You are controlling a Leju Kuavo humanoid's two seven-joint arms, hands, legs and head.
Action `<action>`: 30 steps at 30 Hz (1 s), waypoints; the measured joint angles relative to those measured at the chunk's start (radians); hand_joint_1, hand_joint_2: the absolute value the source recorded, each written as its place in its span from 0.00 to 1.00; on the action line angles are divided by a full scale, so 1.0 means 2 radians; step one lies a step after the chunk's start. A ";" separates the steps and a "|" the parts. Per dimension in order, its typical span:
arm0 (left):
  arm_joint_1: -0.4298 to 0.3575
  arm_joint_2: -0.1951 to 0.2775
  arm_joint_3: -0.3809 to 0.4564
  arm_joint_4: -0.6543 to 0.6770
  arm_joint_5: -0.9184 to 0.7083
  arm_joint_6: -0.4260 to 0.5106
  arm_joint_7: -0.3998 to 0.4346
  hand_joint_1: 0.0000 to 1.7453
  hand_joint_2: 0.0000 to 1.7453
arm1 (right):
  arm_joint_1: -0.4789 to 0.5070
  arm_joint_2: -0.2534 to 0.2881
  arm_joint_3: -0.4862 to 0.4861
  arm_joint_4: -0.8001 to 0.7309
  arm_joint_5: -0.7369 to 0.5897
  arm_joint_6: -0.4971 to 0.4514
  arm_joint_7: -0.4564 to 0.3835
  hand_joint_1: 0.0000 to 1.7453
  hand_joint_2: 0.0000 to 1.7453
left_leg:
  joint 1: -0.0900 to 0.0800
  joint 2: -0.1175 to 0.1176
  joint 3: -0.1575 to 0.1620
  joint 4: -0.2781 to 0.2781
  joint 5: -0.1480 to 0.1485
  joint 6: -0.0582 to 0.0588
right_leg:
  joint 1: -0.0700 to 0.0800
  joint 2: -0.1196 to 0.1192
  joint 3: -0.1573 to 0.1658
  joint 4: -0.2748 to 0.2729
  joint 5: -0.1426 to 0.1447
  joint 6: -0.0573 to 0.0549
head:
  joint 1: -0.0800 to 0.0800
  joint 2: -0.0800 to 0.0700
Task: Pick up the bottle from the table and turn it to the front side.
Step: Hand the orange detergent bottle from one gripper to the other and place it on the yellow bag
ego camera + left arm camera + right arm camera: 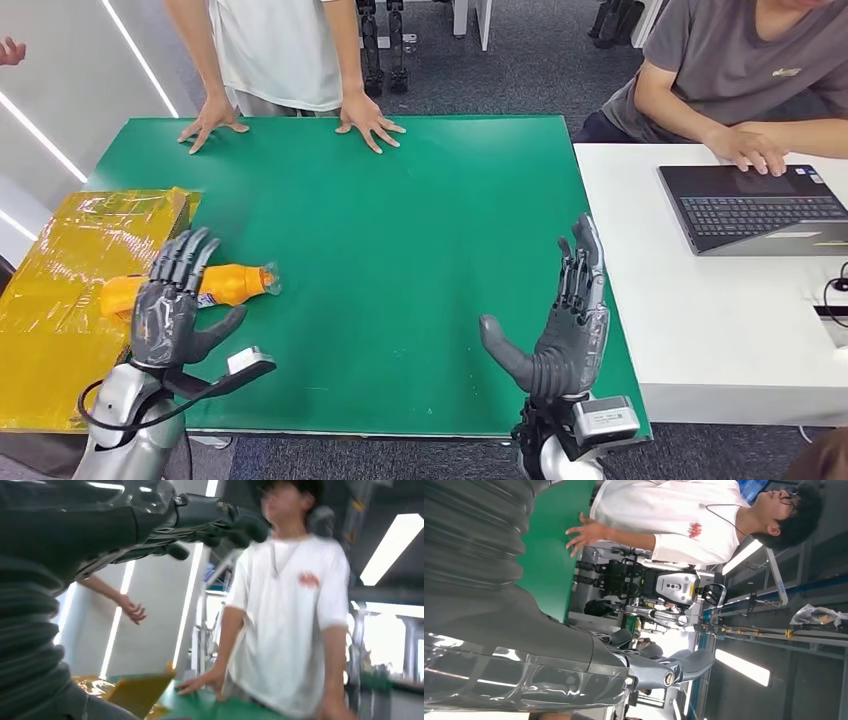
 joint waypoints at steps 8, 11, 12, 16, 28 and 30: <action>0.017 -0.030 0.000 -0.084 0.226 0.000 -0.002 0.00 1.00 | 0.007 -0.003 0.006 0.000 0.002 -0.002 0.000 0.00 1.00 | 0.000 -0.001 0.000 0.000 0.000 0.000 | 0.000 -0.001 0.000 0.000 0.000 0.000 | 0.000 0.000; 0.013 -0.045 -0.039 -0.120 0.303 0.000 -0.004 0.00 1.00 | 0.009 -0.006 0.013 0.000 0.003 0.001 0.000 0.00 1.00 | 0.000 -0.001 0.000 0.000 0.000 0.000 | 0.000 -0.001 0.000 0.000 0.000 0.000 | 0.000 0.000; 0.011 -0.054 -0.060 -0.138 0.329 0.000 -0.005 0.00 1.00 | 0.009 -0.007 0.017 0.000 0.004 0.003 0.000 0.00 1.00 | 0.000 -0.001 0.000 0.000 0.000 0.000 | 0.000 -0.001 0.000 0.000 0.000 0.000 | 0.000 0.000; 0.008 -0.077 -0.117 -0.185 0.404 0.000 -0.006 0.00 1.00 | 0.012 -0.009 0.025 0.003 0.010 0.010 0.000 0.00 1.00 | 0.000 -0.001 0.000 0.000 0.000 0.000 | 0.000 -0.001 0.000 0.000 0.000 0.000 | 0.000 0.000; 0.028 -0.125 -0.164 -0.266 0.516 -0.028 -0.006 0.00 1.00 | 0.010 -0.010 0.035 0.018 0.016 0.011 0.000 0.00 1.00 | 0.000 -0.001 0.000 0.000 0.000 0.000 | 0.000 -0.001 0.001 0.000 0.000 0.000 | 0.000 0.000; 0.036 -0.133 -0.163 -0.268 0.538 -0.063 -0.006 0.00 1.00 | 0.009 -0.010 0.036 0.020 0.017 0.010 0.000 0.00 1.00 | 0.000 -0.001 0.000 0.000 0.000 0.000 | 0.000 -0.001 0.001 0.000 0.000 0.000 | 0.000 0.000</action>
